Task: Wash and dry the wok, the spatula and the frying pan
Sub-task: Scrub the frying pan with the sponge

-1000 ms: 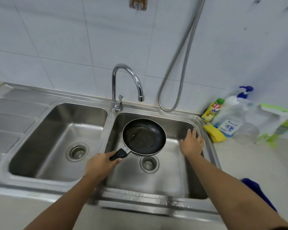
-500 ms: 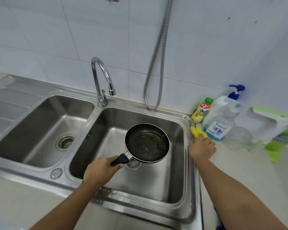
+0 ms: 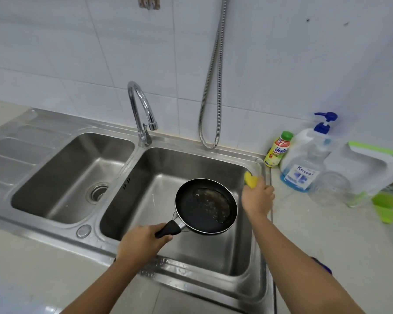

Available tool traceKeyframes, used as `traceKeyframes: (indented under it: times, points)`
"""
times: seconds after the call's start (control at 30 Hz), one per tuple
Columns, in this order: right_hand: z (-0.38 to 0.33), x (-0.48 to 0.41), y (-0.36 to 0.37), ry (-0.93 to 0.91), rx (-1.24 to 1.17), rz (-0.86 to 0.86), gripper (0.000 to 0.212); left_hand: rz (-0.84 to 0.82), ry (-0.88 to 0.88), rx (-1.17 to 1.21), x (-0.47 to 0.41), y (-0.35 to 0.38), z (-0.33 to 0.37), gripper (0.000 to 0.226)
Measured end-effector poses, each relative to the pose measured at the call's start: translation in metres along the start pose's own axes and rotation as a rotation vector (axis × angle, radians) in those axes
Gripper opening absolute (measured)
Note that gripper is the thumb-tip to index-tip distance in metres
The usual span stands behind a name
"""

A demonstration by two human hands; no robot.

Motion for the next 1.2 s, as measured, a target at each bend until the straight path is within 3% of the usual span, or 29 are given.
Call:
traceKeyframes:
  times: [0.13,0.27,0.43,0.57,0.63,0.77,0.9,1.03,1.13,1.2]
  points:
    - [-0.035,0.053,0.023,-0.197,-0.107,-0.100,0.052,-0.021,-0.059,0.041,0.015,-0.001,-0.015,0.031]
    - [-0.052,0.119,0.066,-0.363,-0.111,-0.397,0.050,-0.027,-0.094,0.089,0.034,0.001,-0.035,0.038]
    - [-0.055,0.166,0.102,-0.652,0.241,-0.728,0.055,-0.014,-0.108,0.081,0.052,0.002,-0.054,0.046]
    - [-0.042,0.153,0.101,-0.557,0.472,-0.688,0.058,-0.041,-0.115,0.075,0.062,0.003,-0.068,0.047]
    - [-0.046,0.160,0.103,-0.555,0.465,-0.700,0.059,-0.041,-0.116,0.081,0.064,0.005,-0.073,0.047]
    - [-0.065,0.185,0.113,-0.732,0.446,-0.828,0.055,-0.033,-0.084,0.086,0.062,0.009,-0.081,0.047]
    - [-0.074,0.159,0.111,-0.597,0.445,-0.683,0.052,-0.015,-0.030,0.064,0.060,0.011,-0.083,0.049]
    - [-0.075,0.178,0.120,-0.734,0.514,-0.822,0.053,-0.021,-0.001,0.059,0.058,0.012,-0.084,0.050]
    - [-0.075,0.163,0.117,-0.618,0.458,-0.718,0.052,-0.029,0.018,0.068,0.058,0.013,-0.085,0.051]
    - [-0.080,0.167,0.119,-0.637,0.474,-0.690,0.053,-0.020,0.030,0.074,0.057,0.014,-0.086,0.051]
Point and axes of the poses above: each hand's wrist, its own x-axis away from the middle knuckle, its own y-axis out of the palm, z = x × y, the point moved 5 cm from there along -x, towards the middle knuckle, and after that the axes turned 3 degrees about -y, right-handed, at the moved point
